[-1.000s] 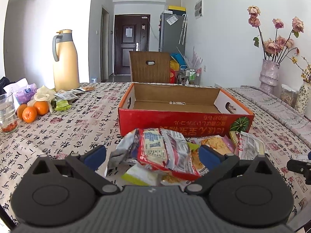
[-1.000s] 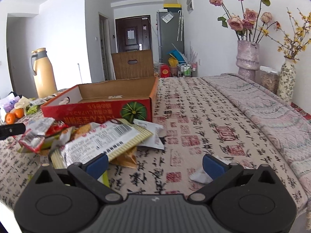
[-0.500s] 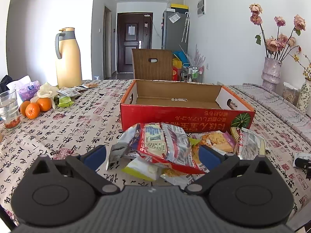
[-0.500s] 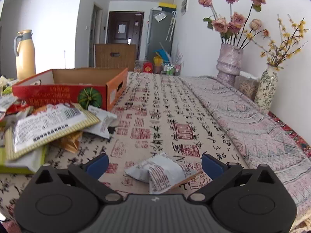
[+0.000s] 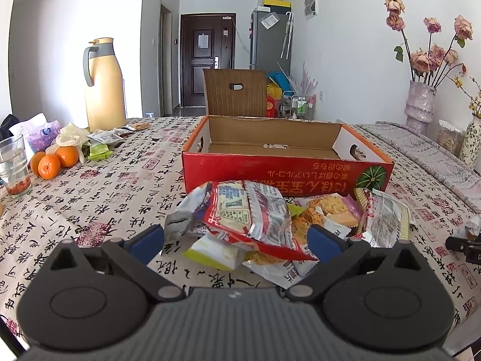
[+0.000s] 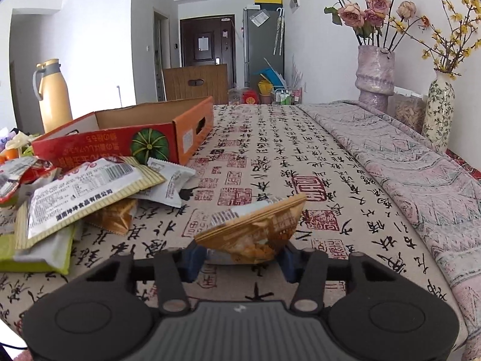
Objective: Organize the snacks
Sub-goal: 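Grasp a brown wafer packet with the right gripper while the left grasps a blue-printed packet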
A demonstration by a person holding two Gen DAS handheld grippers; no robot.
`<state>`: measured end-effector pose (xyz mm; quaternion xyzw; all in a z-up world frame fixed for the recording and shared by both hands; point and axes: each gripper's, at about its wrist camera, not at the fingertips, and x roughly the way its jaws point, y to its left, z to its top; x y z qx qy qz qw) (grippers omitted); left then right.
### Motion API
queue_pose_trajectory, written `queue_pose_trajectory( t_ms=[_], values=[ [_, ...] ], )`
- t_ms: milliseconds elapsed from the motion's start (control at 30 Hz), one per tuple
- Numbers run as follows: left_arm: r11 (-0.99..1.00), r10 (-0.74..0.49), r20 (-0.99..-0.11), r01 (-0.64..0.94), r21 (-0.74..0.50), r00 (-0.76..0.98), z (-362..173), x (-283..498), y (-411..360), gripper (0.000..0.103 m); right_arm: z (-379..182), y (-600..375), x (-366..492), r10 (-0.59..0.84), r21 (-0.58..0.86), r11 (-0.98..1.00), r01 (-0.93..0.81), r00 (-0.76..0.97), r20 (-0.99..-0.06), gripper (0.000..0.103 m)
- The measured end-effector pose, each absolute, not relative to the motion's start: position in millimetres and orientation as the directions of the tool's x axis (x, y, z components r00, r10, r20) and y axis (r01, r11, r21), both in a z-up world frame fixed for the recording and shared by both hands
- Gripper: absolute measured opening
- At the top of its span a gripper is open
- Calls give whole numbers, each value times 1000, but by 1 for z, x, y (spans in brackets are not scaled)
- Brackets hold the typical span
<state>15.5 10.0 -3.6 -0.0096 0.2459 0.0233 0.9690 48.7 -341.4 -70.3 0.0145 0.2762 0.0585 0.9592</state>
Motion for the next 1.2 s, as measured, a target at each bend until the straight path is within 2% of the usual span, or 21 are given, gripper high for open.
queue_pose_trajectory(
  t_ms=[167,633,1033,1167,1200],
  values=[
    [999,39,-478,-51,-13,878,-3,16,12,103,-67,-341,48,122,91,992,-87,853,-508,42],
    [998,57,-475,-49,29,878,11,27,7,103,-43,-319,45,176,140,982,-128,885,-430,41],
    [983,172,-594,-94,159,786,13,92,-28,103,-32,-308,82,244,159,969,-191,855,-458,41],
    [979,198,-663,-122,160,722,1,116,-26,96,-33,-309,91,300,162,954,-253,830,-471,42],
    [979,203,-673,-125,163,711,-2,119,-26,92,-34,-309,93,312,160,950,-267,823,-476,42]
  ],
)
